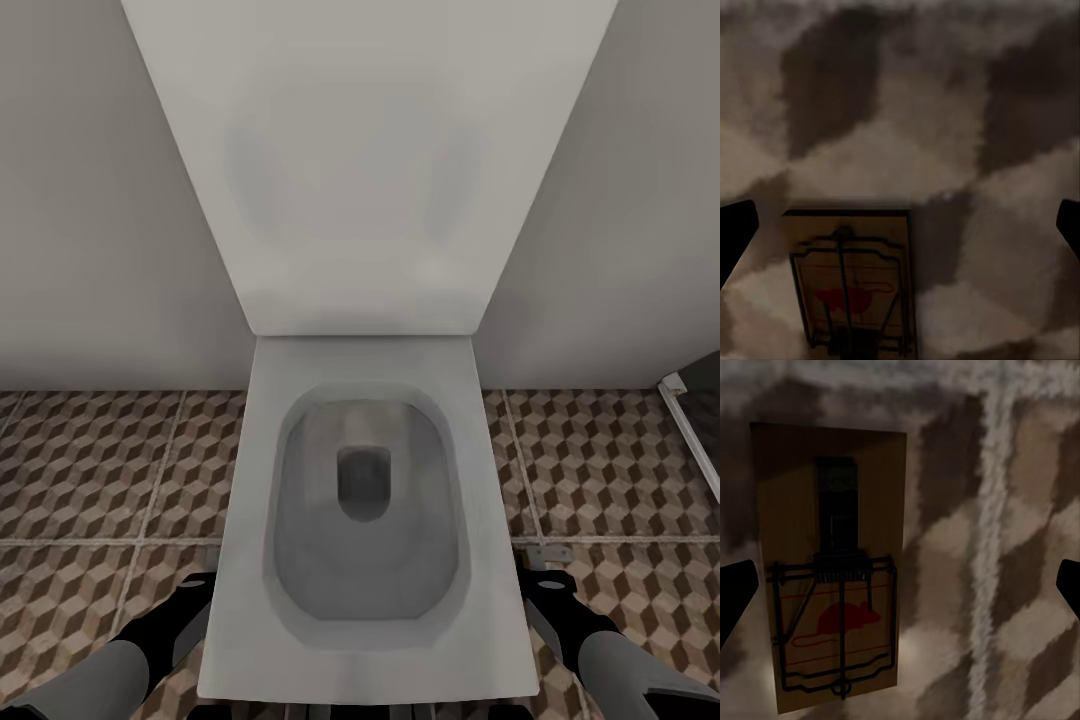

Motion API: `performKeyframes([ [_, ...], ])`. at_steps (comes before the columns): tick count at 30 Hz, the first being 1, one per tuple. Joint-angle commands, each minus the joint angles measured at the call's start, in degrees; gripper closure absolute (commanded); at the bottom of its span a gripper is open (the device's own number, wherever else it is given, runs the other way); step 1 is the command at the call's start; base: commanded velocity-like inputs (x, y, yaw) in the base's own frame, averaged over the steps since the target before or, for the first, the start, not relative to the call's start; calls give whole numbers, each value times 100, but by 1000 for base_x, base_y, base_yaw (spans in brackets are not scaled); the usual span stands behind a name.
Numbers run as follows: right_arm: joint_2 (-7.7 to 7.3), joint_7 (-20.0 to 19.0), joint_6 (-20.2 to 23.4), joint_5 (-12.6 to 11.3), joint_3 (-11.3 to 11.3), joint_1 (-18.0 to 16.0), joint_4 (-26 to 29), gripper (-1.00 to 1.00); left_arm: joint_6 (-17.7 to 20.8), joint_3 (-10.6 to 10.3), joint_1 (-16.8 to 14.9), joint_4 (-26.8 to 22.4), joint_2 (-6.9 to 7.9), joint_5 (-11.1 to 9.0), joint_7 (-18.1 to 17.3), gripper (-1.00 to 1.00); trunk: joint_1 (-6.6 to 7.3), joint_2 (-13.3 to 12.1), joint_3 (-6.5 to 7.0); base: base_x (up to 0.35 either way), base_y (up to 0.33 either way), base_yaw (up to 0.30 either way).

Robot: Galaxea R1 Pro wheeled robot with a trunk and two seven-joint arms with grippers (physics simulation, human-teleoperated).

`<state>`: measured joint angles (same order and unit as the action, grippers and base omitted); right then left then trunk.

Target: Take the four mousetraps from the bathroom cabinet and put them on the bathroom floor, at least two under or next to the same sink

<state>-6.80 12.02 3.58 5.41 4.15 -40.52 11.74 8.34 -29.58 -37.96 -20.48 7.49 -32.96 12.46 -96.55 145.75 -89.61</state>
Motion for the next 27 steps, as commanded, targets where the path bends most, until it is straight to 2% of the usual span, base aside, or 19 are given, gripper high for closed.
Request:
performKeyframes([
  [1,3,2,37,57,42,1,12,-100,27,-48,-1,-18,7,-45,43,-100,1,1,-3,0,0,0],
  [27,3,2,29,65,42,1,10,-100,12,-50,-1,-26,15,-45,49,-100,1,1,-3,0,0,0],
])
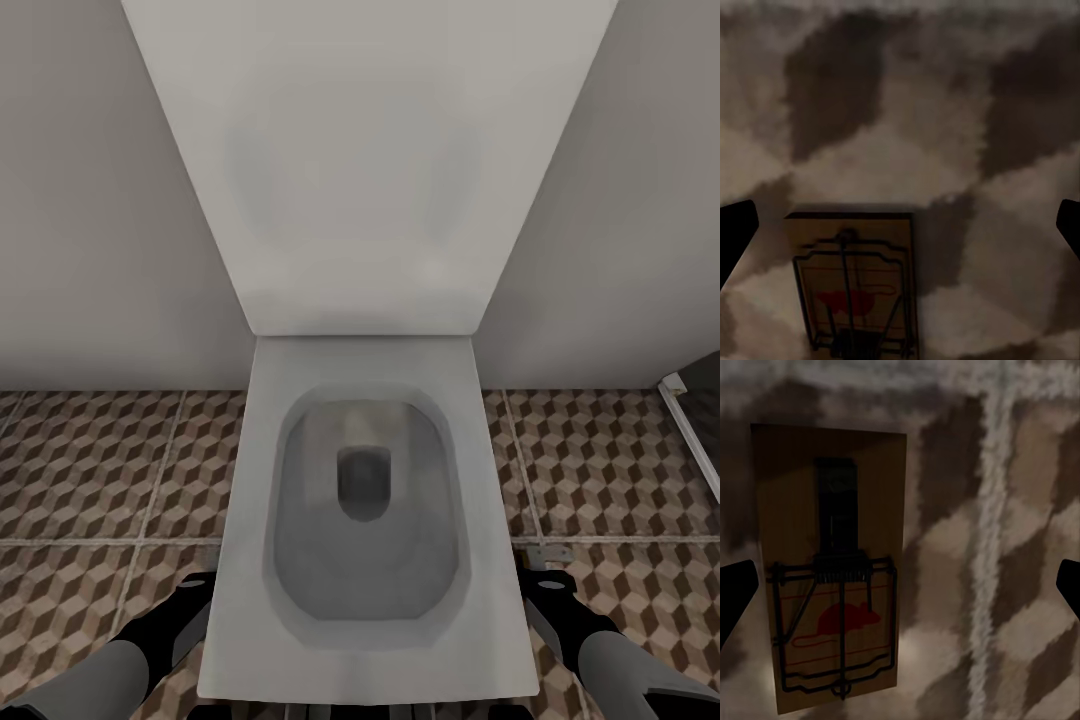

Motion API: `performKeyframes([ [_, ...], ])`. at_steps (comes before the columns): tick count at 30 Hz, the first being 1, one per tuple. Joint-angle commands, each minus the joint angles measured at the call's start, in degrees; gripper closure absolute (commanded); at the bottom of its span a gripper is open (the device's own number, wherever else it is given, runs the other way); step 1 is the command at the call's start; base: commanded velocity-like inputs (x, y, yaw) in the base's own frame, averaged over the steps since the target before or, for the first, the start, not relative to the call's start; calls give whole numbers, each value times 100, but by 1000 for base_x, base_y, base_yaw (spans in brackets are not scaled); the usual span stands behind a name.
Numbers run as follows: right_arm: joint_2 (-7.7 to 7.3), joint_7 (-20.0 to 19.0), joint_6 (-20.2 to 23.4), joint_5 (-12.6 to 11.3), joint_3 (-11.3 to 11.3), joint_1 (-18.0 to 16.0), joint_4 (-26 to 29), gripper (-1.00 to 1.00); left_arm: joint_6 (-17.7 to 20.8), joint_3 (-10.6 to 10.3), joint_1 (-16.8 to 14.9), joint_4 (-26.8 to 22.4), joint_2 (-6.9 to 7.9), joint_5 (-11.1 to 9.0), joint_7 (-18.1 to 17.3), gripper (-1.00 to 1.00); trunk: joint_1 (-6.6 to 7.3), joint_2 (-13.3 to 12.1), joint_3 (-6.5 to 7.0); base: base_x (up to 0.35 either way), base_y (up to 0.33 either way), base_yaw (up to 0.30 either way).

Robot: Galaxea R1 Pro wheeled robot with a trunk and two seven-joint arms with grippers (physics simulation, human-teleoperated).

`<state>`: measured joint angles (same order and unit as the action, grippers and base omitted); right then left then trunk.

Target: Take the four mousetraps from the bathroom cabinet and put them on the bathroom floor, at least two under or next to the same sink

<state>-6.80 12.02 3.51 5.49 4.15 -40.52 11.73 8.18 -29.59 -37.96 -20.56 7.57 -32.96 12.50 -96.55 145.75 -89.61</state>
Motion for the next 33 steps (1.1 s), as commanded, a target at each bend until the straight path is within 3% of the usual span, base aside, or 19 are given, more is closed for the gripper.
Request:
performKeyframes([
  [1,3,2,37,58,42,1,12,-100,27,-48,-1,-18,7,-45,46,-100,1,1,-3,0,0,0],
  [23,3,2,23,58,42,1,12,-100,29,-50,-1,-18,37,-48,50,-100,1,1,-3,-2,0,0],
  [33,3,2,19,58,44,1,12,-100,42,-54,-1,-18,42,-47,44,-100,1,1,-3,-229,0,0],
])
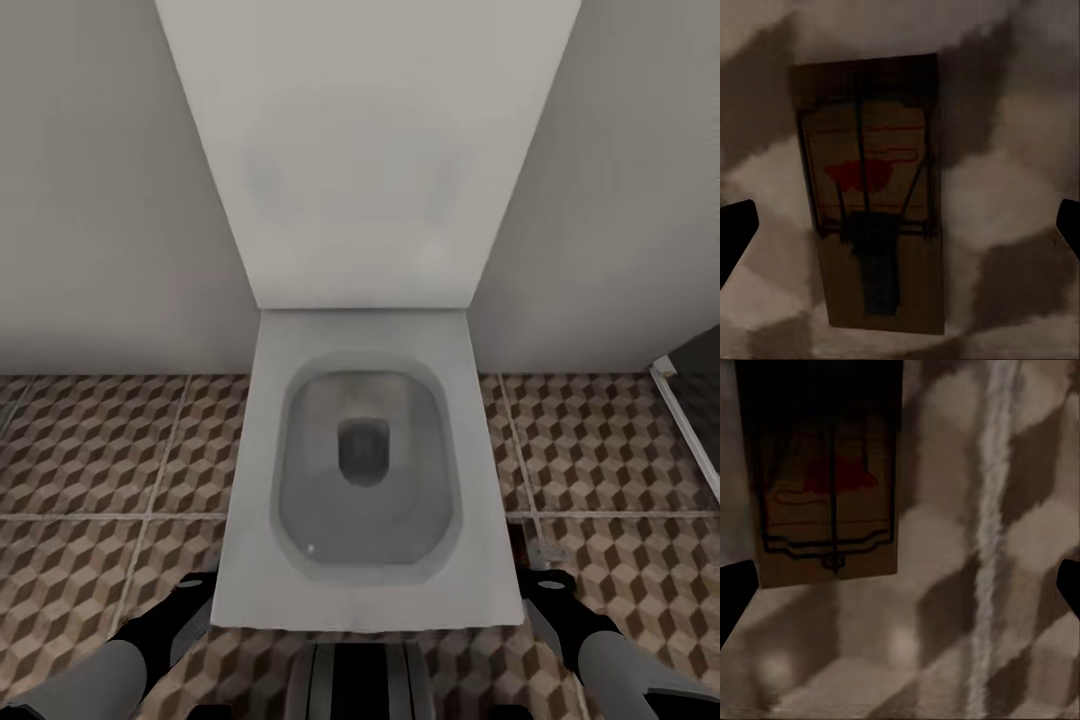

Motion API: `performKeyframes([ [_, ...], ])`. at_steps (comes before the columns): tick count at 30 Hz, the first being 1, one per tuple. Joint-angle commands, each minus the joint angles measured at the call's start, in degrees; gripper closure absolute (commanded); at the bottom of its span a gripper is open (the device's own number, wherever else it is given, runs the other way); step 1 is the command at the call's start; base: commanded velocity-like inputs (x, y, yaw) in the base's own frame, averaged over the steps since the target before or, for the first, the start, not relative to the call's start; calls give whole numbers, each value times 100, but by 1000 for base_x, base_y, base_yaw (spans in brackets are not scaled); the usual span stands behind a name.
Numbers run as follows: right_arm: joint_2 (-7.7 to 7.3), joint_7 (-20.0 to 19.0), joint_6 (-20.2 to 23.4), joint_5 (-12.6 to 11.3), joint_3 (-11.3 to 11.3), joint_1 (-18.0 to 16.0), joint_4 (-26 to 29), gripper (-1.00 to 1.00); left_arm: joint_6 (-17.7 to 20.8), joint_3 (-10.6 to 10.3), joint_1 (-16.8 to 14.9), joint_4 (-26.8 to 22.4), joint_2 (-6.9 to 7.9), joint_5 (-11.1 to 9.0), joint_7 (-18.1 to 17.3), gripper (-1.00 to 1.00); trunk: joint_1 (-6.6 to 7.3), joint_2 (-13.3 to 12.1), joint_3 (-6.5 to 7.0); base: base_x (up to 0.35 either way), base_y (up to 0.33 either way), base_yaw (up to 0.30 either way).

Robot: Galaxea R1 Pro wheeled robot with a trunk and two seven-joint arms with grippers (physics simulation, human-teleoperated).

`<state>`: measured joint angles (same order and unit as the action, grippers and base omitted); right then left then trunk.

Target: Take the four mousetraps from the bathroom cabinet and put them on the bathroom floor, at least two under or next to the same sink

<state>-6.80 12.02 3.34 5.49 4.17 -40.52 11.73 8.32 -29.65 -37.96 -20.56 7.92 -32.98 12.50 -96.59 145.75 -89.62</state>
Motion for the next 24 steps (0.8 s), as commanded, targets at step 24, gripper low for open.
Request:
performKeyframes([
  [24,-5,2,26,57,42,0,8,-100,20,-49,-1,-18,17,-42,52,-100,4,1,-3,-340,0,0],
])
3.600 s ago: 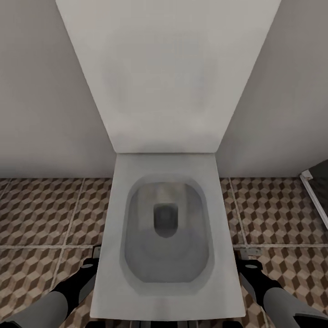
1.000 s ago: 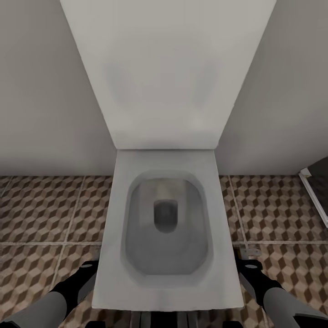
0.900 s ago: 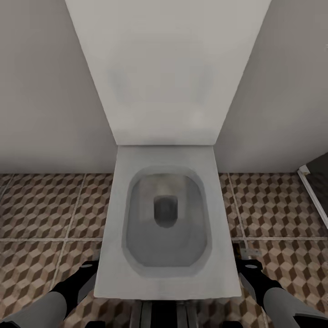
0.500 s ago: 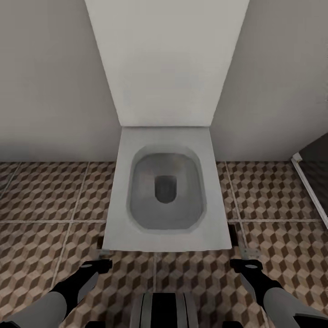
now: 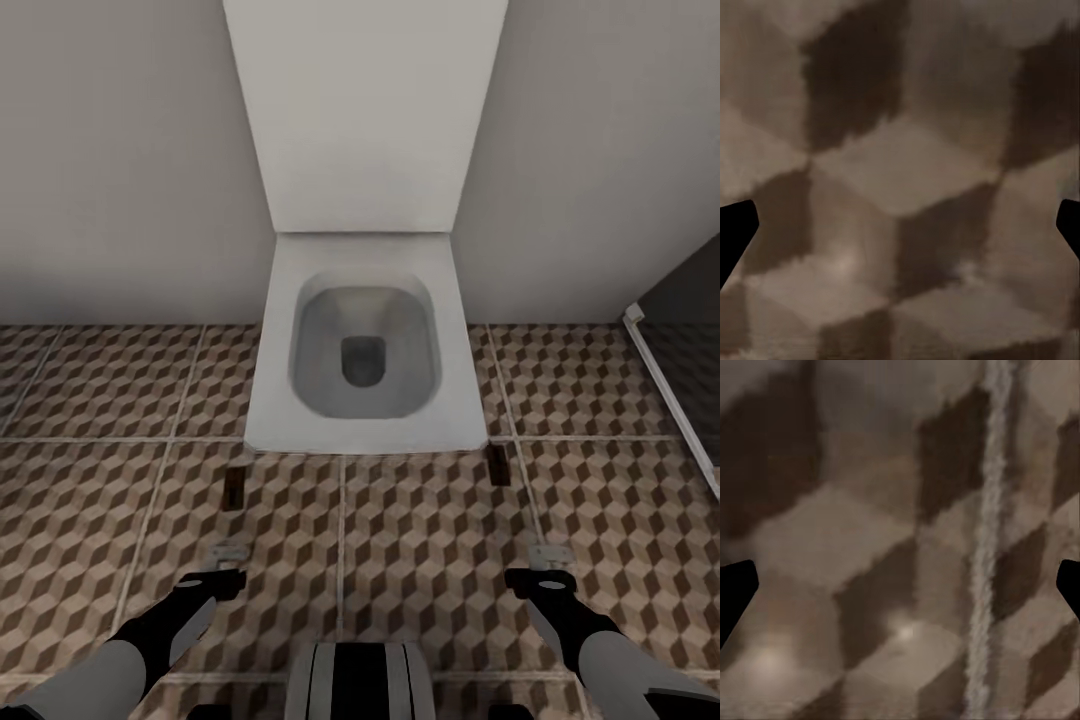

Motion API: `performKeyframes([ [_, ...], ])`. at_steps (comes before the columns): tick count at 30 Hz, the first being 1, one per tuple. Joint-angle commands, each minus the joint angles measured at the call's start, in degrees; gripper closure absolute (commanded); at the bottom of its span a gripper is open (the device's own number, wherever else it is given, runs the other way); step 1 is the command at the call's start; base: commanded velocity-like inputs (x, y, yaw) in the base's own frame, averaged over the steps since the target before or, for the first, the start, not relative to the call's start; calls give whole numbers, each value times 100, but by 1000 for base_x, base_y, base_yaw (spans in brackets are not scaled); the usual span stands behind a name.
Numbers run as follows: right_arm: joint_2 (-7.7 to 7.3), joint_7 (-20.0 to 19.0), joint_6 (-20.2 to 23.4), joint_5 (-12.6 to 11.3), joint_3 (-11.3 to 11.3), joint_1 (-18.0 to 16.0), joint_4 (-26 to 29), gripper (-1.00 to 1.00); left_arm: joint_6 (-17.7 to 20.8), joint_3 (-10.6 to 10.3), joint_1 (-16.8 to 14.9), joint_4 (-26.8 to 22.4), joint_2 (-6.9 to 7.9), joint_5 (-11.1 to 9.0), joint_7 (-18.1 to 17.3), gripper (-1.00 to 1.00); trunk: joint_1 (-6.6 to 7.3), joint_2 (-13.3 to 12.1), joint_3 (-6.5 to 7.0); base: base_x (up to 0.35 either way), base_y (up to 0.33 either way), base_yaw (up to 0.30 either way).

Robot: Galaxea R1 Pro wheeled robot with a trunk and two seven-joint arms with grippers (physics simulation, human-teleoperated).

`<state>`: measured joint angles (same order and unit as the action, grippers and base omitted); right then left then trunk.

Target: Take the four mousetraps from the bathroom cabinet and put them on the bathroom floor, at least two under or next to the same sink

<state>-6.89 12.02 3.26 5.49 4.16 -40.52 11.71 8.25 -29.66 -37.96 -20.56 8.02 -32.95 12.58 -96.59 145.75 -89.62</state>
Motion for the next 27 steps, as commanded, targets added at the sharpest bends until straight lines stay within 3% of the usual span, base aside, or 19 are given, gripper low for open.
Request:
performKeyframes([
  [1,3,2,34,57,42,0,12,-100,27,-48,-1,-18,7,-45,44,-100,5,1,-3,-345,0,0],
  [27,10,2,34,57,41,0,12,-100,26,-48,-1,-18,-2,-51,43,-100,5,1,-3,-342,0,0],
])
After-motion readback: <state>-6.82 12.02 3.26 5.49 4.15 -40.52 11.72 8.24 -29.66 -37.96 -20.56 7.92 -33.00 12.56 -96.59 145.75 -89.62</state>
